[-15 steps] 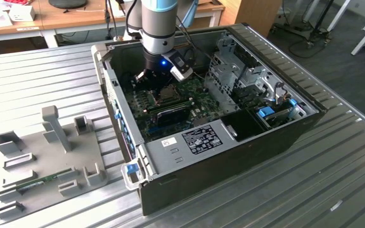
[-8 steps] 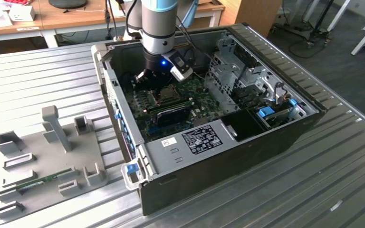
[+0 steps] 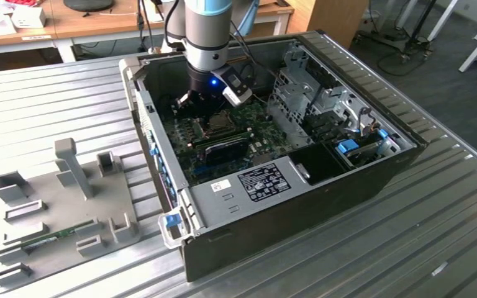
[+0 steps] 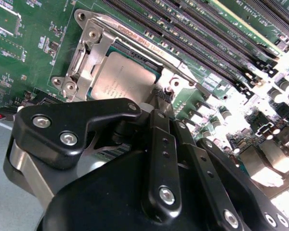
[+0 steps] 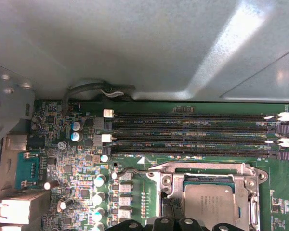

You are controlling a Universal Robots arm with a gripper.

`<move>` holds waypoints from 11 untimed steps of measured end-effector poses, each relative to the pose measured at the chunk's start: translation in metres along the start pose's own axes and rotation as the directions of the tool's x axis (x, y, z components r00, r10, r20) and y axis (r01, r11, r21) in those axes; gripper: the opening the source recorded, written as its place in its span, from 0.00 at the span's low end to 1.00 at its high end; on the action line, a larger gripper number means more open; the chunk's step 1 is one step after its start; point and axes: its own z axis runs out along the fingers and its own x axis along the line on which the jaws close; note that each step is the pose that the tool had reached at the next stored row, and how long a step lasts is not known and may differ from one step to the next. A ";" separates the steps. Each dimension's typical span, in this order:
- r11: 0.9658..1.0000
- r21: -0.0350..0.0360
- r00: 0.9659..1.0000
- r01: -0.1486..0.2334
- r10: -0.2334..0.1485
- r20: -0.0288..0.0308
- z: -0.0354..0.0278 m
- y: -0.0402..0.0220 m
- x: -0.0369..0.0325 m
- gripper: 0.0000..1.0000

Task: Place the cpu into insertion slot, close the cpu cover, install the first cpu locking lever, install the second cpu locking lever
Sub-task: 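Close the cpu cover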

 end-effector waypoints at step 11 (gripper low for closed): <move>1.000 0.000 1.000 0.000 0.000 0.000 0.0010 -0.0002 0.0001 0.10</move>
